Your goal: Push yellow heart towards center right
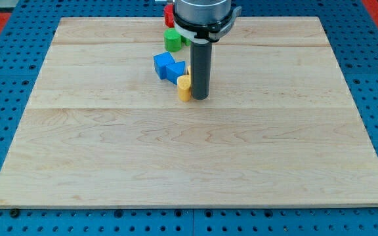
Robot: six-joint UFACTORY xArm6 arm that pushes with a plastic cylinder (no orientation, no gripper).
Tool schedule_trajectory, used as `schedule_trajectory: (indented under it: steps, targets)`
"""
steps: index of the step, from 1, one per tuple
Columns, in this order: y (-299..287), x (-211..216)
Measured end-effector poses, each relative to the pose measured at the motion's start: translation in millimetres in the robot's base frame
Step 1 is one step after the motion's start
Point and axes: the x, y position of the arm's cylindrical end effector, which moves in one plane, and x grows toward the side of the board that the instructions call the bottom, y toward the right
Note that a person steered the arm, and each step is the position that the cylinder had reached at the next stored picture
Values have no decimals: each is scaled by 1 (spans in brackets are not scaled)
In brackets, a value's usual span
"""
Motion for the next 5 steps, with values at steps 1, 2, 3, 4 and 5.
schedule_trajectory:
  steps: [1,2,3,4,5]
  targets:
    - [-2,0]
    - [-2,1]
    - [-2,1]
    - [-2,33]
    - [31,43]
